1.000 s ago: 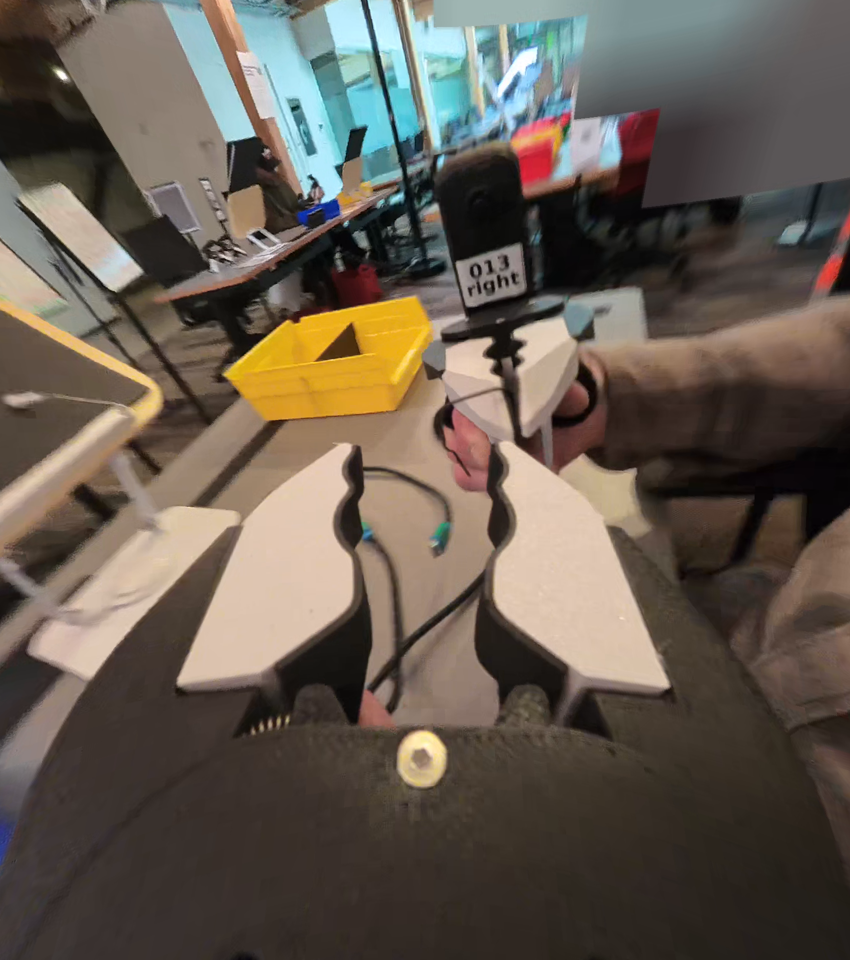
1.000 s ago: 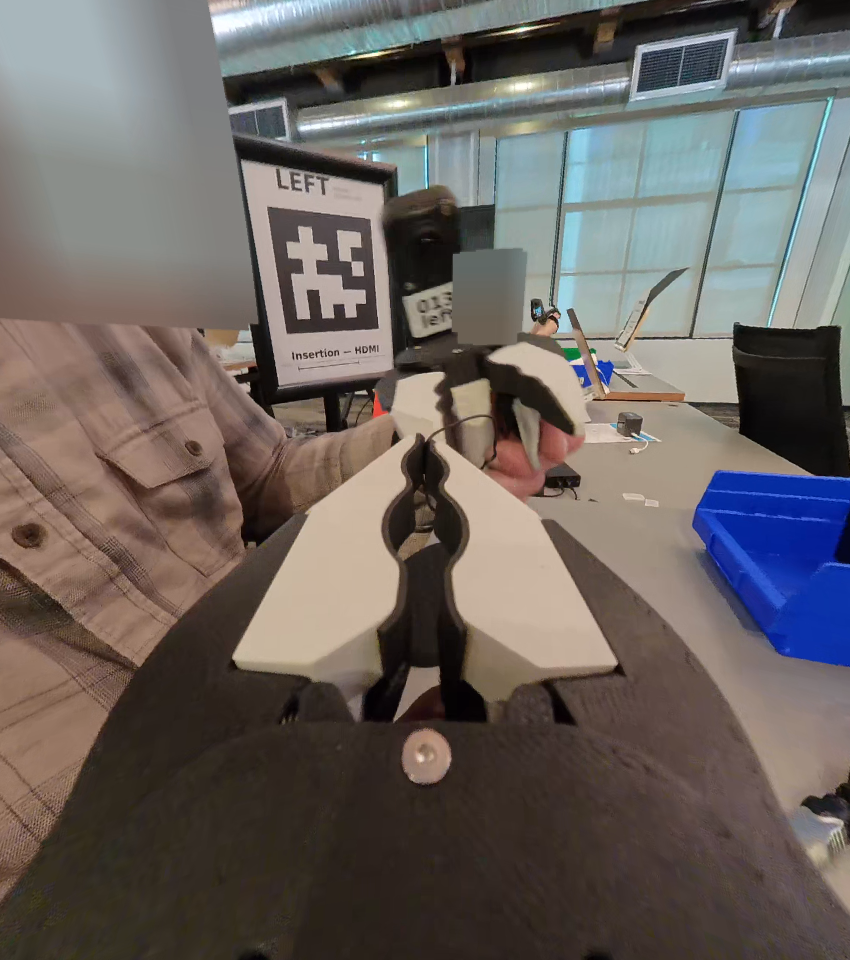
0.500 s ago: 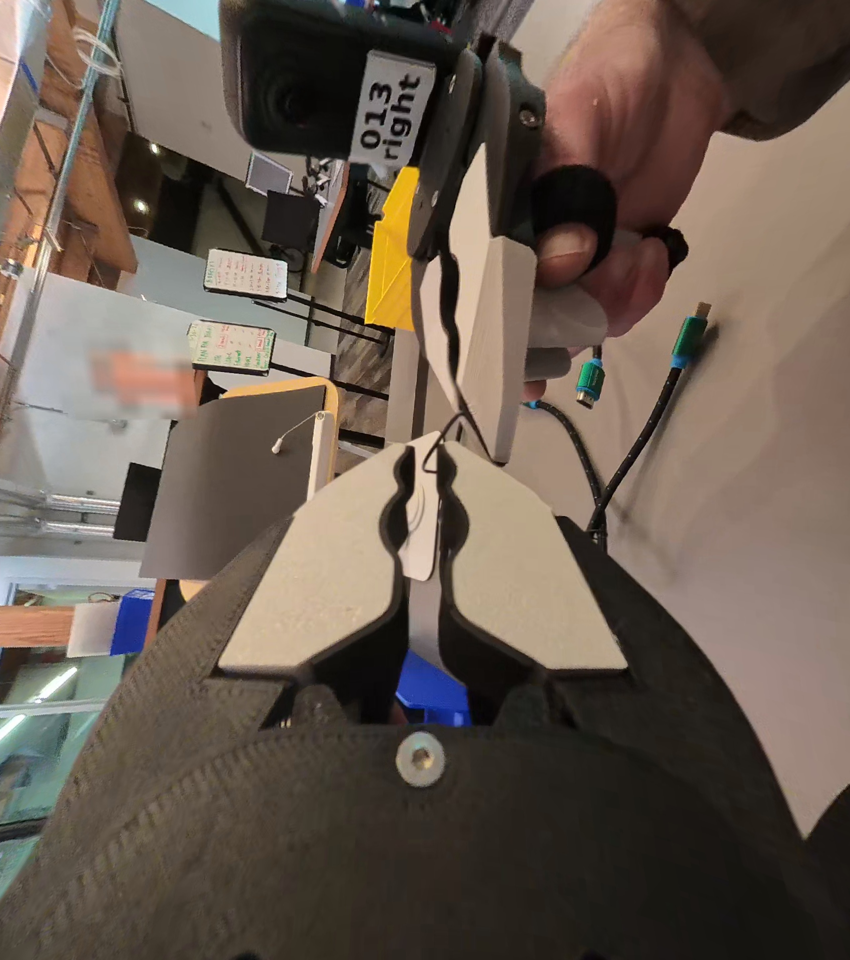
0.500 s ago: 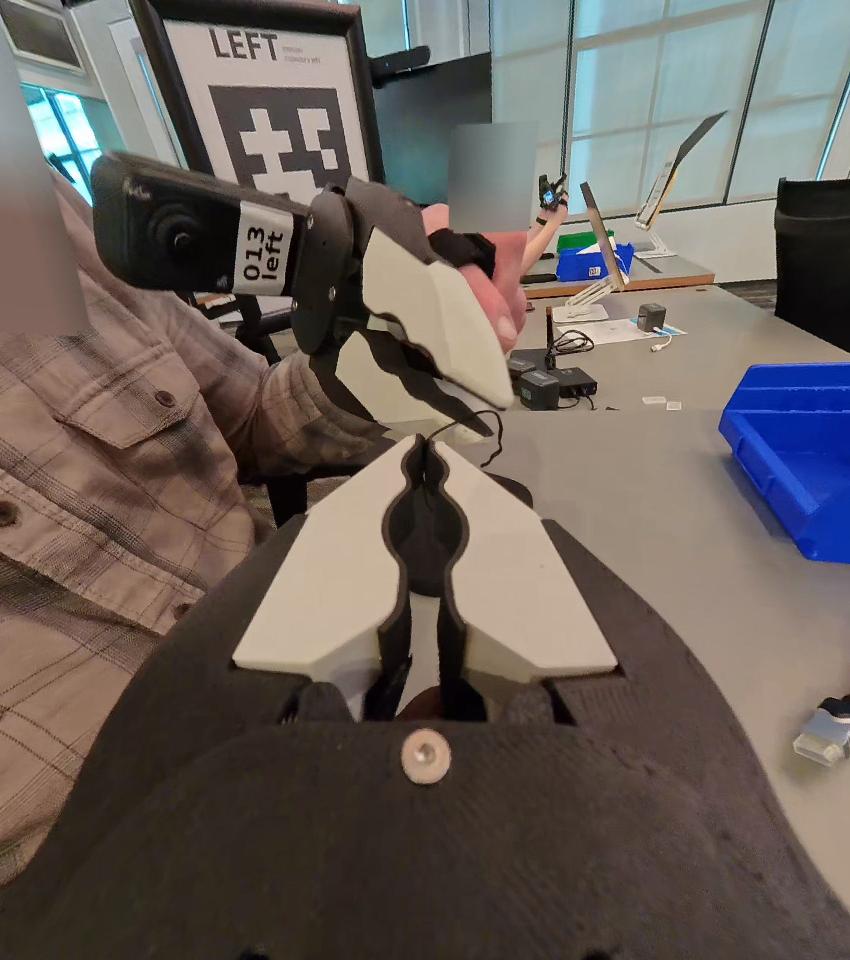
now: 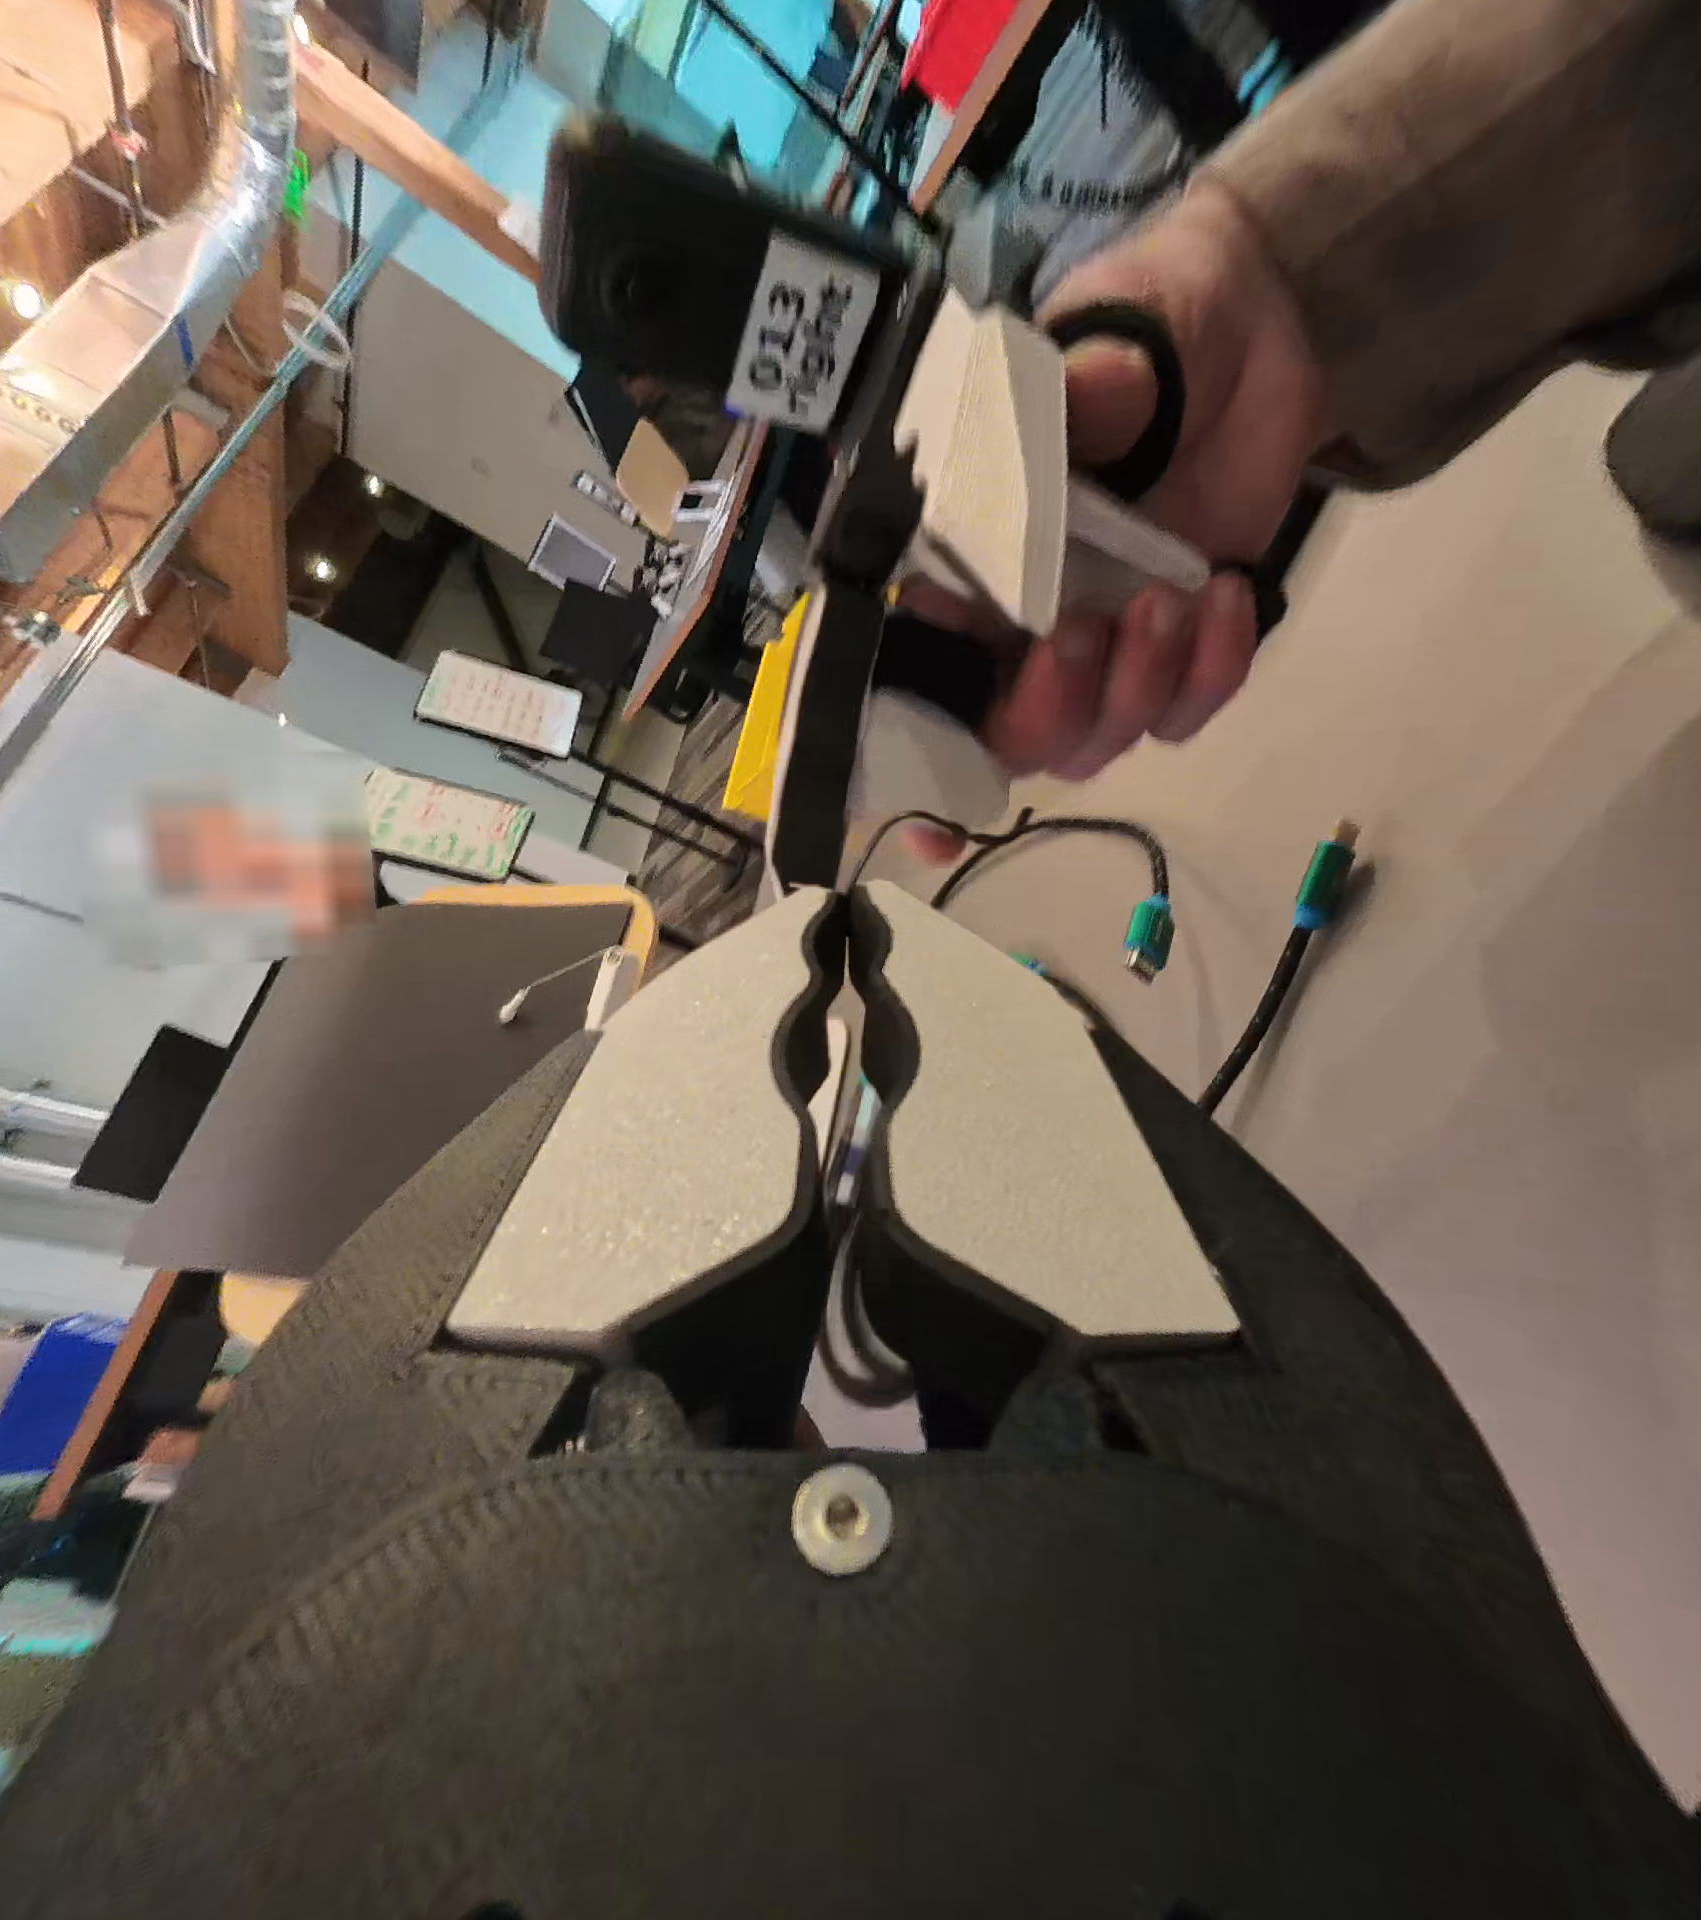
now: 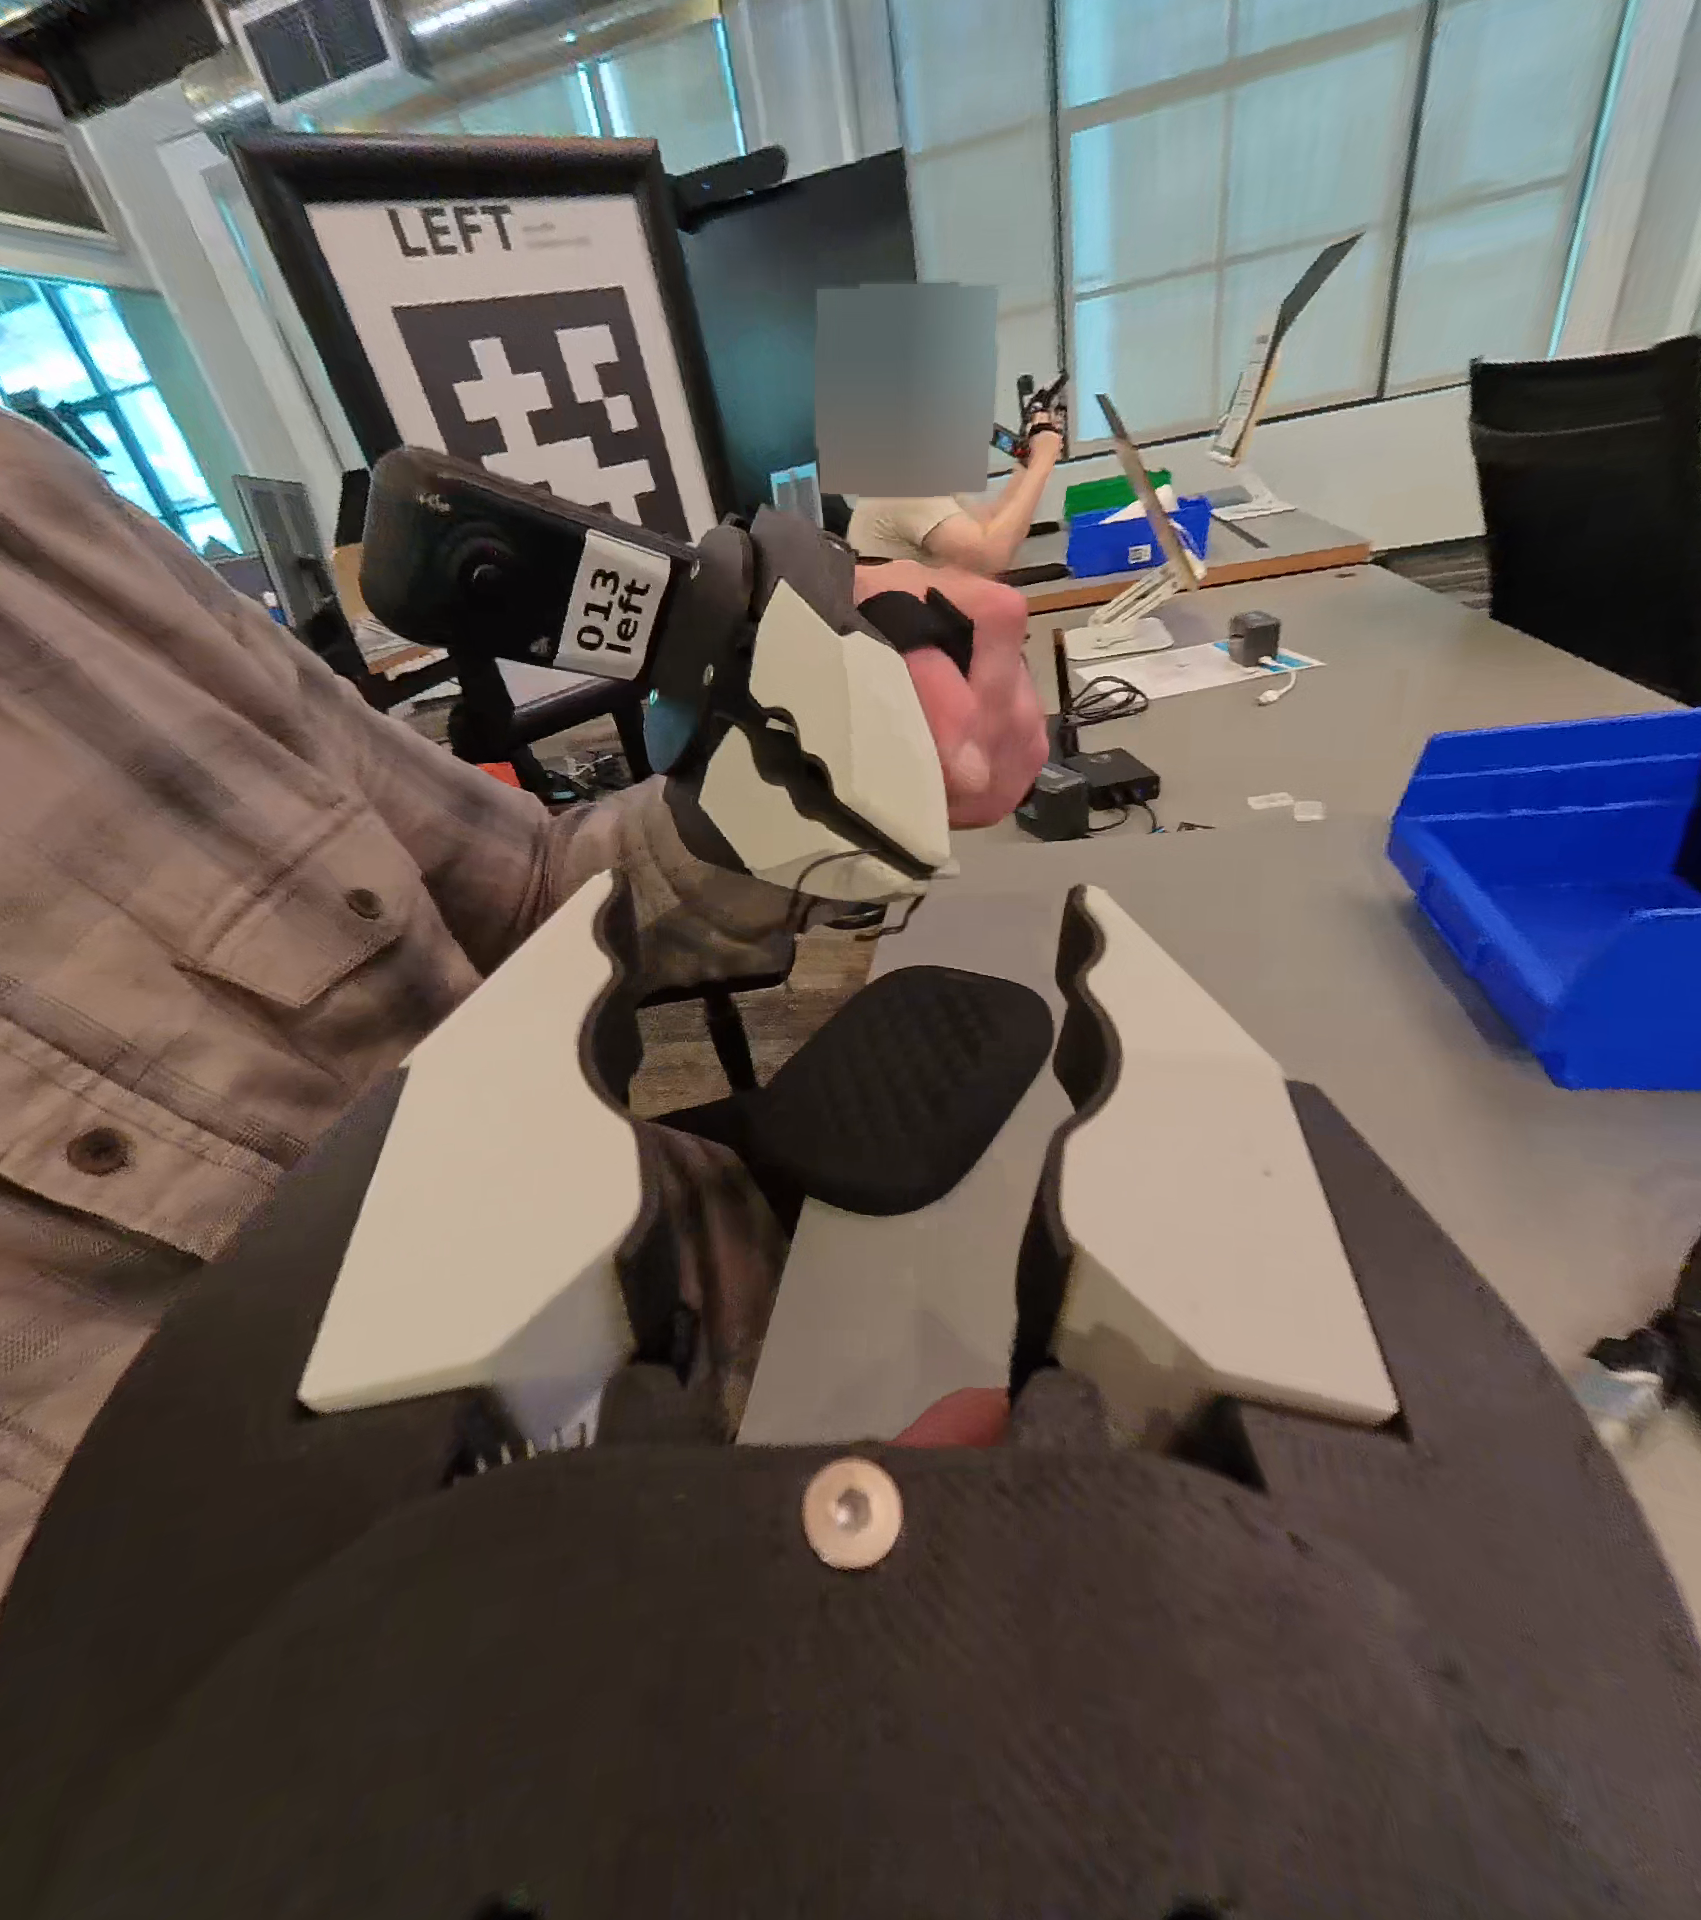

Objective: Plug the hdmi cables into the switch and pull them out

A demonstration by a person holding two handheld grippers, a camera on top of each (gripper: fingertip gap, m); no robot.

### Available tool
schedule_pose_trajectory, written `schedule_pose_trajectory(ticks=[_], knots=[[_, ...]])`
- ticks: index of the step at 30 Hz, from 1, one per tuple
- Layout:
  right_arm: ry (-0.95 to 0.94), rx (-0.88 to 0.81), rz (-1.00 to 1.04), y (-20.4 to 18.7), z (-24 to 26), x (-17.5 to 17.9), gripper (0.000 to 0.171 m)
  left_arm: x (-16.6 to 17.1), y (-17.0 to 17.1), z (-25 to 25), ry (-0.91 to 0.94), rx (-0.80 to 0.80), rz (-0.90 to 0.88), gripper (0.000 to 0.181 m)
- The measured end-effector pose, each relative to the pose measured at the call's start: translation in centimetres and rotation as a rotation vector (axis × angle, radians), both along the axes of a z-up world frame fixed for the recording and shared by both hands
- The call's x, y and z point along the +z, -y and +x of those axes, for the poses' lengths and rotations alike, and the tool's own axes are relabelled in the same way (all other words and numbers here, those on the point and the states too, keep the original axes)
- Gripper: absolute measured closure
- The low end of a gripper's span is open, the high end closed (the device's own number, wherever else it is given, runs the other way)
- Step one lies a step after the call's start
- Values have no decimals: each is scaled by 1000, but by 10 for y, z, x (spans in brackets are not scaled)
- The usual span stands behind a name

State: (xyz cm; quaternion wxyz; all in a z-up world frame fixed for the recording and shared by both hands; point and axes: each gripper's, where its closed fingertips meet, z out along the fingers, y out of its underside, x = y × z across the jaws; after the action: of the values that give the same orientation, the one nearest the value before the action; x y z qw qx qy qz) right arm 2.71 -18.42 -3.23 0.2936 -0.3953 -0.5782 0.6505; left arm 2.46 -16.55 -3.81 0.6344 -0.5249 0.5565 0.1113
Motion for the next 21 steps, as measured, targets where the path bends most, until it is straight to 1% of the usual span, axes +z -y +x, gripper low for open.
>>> schedule_pose_trajectory(ticks=[1, 2, 4, 5, 7, 9, 10, 12, 14, 18, 19, 21], knots=[[5, 10, -4, 4, -3, -1, 91, 3, 2, 4, 18, -22, 10, 181], [9, 26, -15, 8, -6, -3, 93, 4, 5, 8, 24, -39, 17, 181], [-1, 90, -70, 19, -8, -2, 106, 6, 7, 13, 40, -59, 23, 181], [-9, 125, -98, 23, -8, -1, 120, 6, 7, 14, 32, -57, 32, 181], [-34, 170, -141, 29, -6, 1, 138, 9, 9, 17, 35, -61, 50, 181], [-34, 186, -147, 31, -5, 0, 142, 14, 11, 17, 44, -56, 71, 181], [-42, 196, -144, 33, -4, 0, 150, 17, 11, 16, 58, -57, 78, 181], [-72, 196, -151, 34, -3, 5, 159, 23, 13, 16, 78, -60, 96, 181], [-93, 196, -149, 35, -2, 7, 164, 26, 16, 17, 91, -70, 103, 181], [-111, 214, -164, 38, -1, 9, 166, 29, 18, 17, 92, -74, 117, 181], [-115, 219, -151, 39, 0, 9, 171, 31, 19, 16, 95, -73, 122, 181], [-131, 211, -142, 38, 0, 10, 171, 32, 20, 16, 90, -75, 126, 181]])
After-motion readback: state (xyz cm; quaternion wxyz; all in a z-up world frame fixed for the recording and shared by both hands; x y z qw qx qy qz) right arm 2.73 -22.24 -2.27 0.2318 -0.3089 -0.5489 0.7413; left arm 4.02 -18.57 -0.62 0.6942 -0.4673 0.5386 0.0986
